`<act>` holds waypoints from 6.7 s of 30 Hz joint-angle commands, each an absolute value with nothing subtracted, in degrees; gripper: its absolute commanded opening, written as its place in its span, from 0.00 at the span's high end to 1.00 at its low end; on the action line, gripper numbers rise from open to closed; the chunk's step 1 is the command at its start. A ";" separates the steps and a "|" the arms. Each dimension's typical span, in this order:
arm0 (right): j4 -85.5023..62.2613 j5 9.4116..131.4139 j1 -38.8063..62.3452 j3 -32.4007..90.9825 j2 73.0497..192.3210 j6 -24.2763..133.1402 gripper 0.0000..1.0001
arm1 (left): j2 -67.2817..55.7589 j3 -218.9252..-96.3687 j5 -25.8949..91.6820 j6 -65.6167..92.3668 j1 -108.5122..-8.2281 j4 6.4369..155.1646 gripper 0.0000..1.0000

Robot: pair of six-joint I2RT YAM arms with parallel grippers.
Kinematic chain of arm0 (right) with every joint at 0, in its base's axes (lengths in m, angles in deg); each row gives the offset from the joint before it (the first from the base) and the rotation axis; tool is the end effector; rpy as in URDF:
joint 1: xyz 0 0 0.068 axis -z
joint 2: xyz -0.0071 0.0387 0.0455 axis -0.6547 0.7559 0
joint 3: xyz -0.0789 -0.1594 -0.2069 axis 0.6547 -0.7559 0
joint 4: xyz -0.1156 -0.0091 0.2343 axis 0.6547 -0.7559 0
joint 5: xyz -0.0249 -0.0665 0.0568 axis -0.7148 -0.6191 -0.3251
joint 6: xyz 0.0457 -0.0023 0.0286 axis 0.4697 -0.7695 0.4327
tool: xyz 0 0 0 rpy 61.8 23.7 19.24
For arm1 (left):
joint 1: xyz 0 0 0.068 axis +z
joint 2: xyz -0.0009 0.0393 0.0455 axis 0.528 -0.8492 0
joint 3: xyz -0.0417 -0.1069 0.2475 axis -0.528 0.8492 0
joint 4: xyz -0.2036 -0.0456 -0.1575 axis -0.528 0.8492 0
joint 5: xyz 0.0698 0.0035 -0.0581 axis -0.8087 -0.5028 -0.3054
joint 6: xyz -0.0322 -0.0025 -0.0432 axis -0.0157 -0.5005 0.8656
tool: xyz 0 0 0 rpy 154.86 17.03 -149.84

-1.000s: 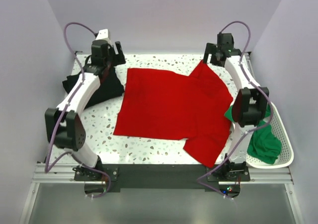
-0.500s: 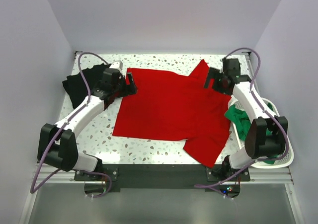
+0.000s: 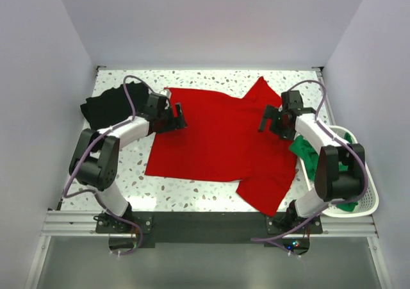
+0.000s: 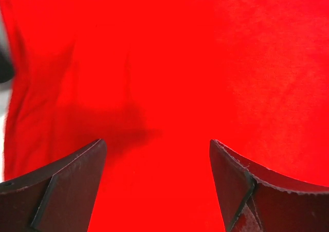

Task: Fold and stack the t-shirts
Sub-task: Flatten the tshirt out, then fold the tshirt

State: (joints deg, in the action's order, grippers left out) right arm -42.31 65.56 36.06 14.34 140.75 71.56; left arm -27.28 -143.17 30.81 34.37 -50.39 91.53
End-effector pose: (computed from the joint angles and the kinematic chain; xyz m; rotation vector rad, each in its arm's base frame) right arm 0.3139 0.0282 0.2189 0.4198 2.5983 0.2389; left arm 0.3334 -0.1157 0.1860 -0.2513 2.4583 -0.5308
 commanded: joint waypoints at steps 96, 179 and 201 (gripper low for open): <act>-57.78 72.09 35.01 20.73 133.79 72.67 0.03 | -12.01 -120.99 17.42 34.93 -37.58 93.36 0.83; -80.81 68.33 11.72 -7.69 110.14 92.87 1.00 | 8.47 -125.82 12.85 37.13 -35.47 121.23 1.00; -72.29 56.44 22.69 20.08 131.31 84.63 1.00 | -9.01 -138.56 19.36 34.14 -35.47 112.53 1.00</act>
State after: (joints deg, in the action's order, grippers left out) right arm -75.14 58.63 19.42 15.04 129.40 88.70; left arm -7.43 -135.56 17.56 35.18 -35.99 115.83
